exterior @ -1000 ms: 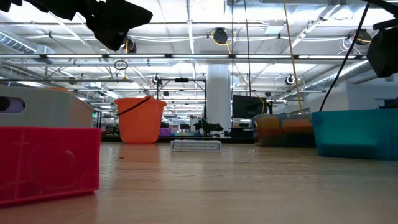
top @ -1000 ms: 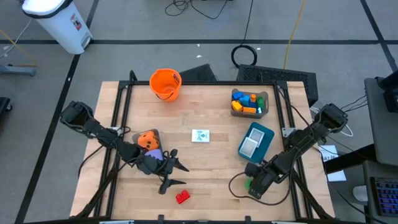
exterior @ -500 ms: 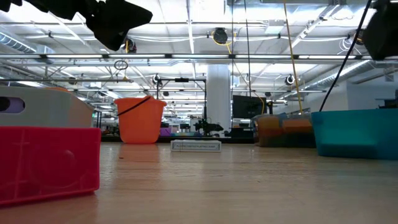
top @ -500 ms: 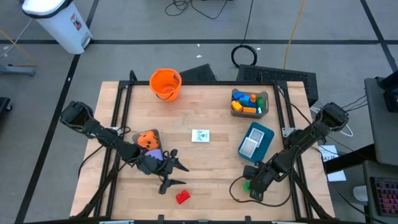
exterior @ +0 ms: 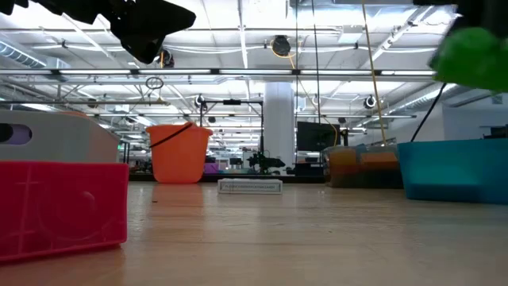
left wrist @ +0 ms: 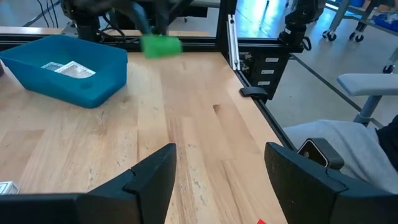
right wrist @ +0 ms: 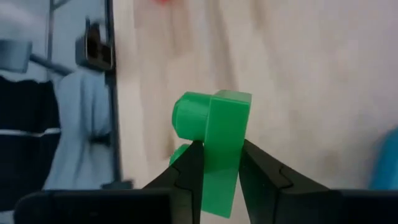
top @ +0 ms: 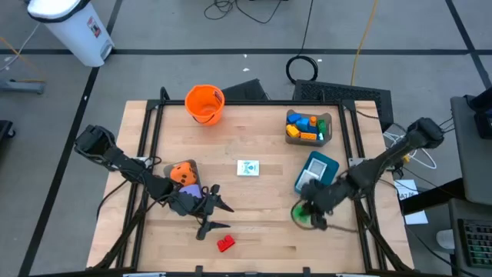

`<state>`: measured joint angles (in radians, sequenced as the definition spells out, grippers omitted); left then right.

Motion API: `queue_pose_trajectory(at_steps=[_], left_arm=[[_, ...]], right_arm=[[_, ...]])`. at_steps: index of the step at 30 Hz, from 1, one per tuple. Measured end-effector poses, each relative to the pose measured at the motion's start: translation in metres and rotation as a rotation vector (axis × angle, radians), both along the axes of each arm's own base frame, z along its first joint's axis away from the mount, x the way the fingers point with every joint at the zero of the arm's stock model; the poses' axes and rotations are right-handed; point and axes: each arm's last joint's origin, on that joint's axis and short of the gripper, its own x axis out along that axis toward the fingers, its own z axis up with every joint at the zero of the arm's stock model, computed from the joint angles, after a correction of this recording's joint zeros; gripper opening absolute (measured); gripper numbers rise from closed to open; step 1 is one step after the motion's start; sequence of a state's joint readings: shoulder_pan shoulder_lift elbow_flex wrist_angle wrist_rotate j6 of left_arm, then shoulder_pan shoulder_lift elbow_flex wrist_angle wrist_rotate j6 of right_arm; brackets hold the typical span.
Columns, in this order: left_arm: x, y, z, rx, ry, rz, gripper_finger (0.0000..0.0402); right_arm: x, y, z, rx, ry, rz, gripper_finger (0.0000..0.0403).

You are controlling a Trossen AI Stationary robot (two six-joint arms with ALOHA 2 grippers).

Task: Pick & Place Toys
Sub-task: Put the green game piece into the black bin

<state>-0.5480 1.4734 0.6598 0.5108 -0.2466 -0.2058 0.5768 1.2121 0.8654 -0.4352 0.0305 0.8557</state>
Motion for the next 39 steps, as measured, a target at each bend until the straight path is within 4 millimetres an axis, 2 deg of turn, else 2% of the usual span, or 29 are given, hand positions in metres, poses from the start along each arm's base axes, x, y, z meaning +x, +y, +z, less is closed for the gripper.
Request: queue_pose_trajectory(at_steps=[5,11,15,20,28,39], left_arm=[[0.0,0.0,0.001,0.0,-0.012,-0.002,0.0253],[0.0,0.0,0.001,0.007,-0.011,-0.004,0.0253],[0.001,0.002,0.001,0.008,-0.011,0.003,0.0253],[0.002,0.003,-0.001,0.016,0.002,0.007,0.0253],[0.001,0.003,-0.001,0.022,0.008,0.006,0.0253],[0.001,0.003,-0.002,0.027,0.016,0.006,0.0253]], right_arm=[[-0.01,-0.049,0.026,-0.182,-0.13,-0.065,0.0068],[-0.032,-0.112,0.052,-0.423,-0.245,-0.259,0.007],[-0.049,-0.147,0.058,-0.525,-0.212,-0.398,0.0067],[-0.066,-0.183,0.052,-0.584,-0.059,-0.584,0.0067],[-0.068,-0.223,0.038,-0.588,0.119,-0.763,0.0067],[-0.044,-0.25,0.008,-0.547,0.286,-0.718,0.007]])
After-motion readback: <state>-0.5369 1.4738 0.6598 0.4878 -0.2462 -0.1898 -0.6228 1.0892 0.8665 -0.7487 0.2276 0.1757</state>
